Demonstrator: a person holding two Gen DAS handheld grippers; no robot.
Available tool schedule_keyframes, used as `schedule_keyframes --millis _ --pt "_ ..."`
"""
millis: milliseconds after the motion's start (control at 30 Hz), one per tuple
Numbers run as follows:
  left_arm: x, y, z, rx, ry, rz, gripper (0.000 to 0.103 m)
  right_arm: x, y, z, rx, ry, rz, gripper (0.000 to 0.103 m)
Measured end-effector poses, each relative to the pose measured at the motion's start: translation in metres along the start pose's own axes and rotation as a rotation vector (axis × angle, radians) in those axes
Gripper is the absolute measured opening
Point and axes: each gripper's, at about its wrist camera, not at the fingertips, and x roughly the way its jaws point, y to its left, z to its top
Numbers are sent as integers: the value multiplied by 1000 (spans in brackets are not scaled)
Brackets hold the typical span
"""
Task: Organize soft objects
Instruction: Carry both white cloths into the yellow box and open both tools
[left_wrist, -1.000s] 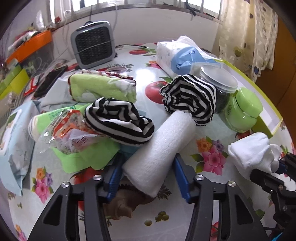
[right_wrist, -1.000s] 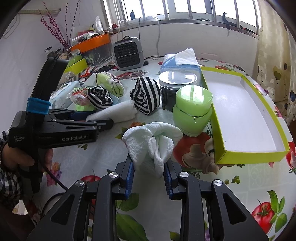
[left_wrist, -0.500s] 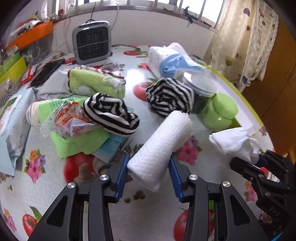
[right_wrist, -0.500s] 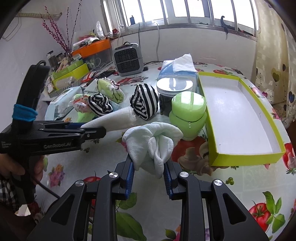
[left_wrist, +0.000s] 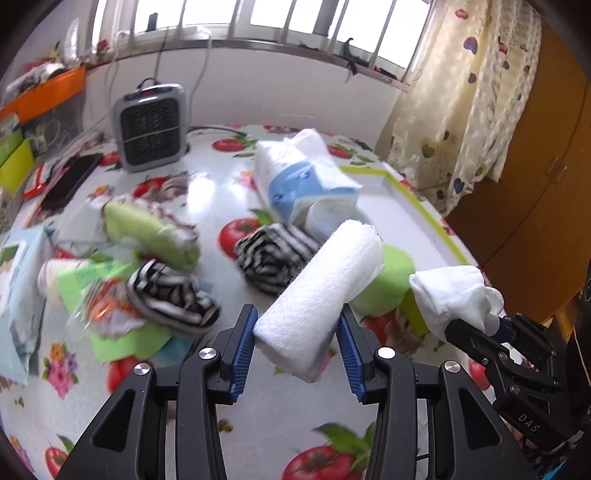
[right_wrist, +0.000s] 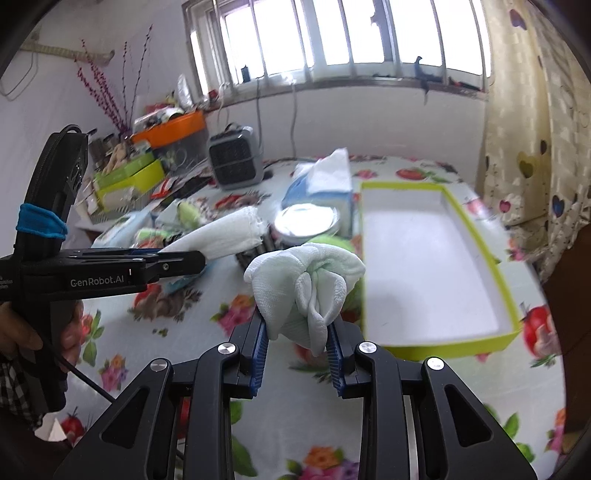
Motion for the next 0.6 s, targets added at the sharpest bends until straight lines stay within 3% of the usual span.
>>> schedule_keyframes --millis 400,600 --pt "31 -43 56 28 27 -100 42 1 -44 25 57 -30 -116 29" --pt "55 -64 76 63 40 -108 42 15 -67 27 79 -2 -165 29"
